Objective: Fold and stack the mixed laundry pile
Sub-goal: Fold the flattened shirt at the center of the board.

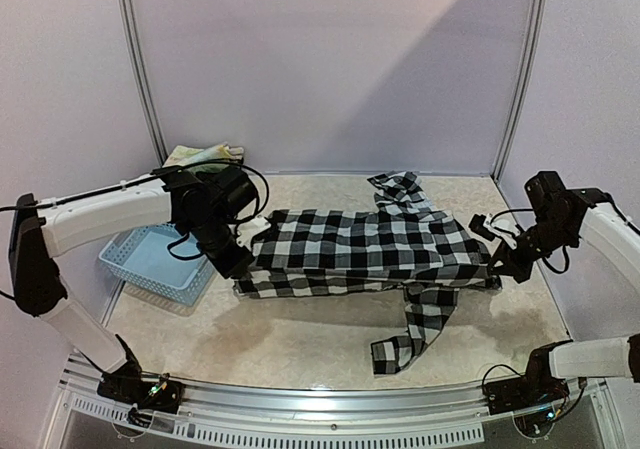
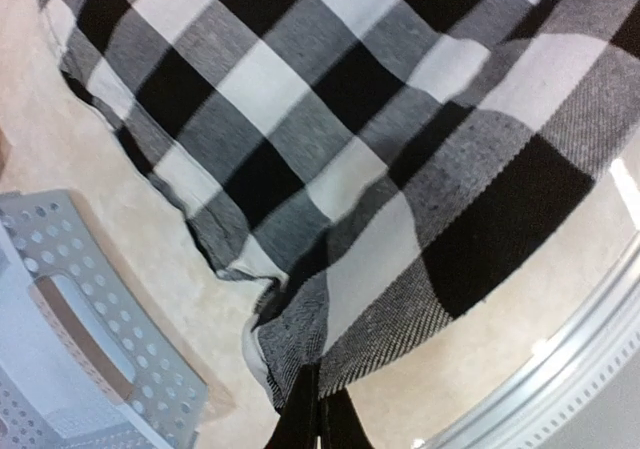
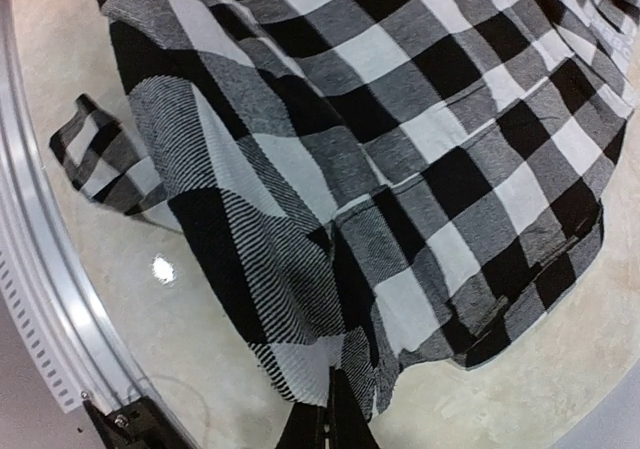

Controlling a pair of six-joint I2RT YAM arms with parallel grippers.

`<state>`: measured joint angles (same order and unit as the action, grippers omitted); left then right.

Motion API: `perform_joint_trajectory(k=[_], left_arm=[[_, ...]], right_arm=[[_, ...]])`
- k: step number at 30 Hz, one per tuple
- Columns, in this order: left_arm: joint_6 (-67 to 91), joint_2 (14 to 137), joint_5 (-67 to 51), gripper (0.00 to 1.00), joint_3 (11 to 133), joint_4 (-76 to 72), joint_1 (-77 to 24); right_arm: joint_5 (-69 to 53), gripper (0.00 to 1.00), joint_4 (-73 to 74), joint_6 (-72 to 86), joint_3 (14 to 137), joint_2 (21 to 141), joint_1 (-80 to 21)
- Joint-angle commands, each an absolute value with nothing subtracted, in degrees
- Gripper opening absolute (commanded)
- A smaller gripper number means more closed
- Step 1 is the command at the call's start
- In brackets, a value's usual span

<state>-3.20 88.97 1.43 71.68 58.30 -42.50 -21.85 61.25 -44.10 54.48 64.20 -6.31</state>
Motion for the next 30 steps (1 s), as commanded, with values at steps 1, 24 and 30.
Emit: perform_joint_trajectory(k=[1, 24, 30], left_arm=[[-1.2, 83.9, -6.0, 0.00, 69.4, 63.7, -43.3], [-4.2, 105.1, -3.9, 0.00, 81.6, 60.6, -35.3], [-3.9, 111.2, -3.3, 0.00, 85.6, 59.5, -32.2]], right_arm=[[-24.9, 0.01, 74.1, -52.5, 52.4, 61.3, -6.0], [-30.7, 0.01, 72.4, -54.2, 60.2, 92.6, -1.4], [-29.1, 0.02, 68.2, -49.4, 64.4, 101.6, -0.8]])
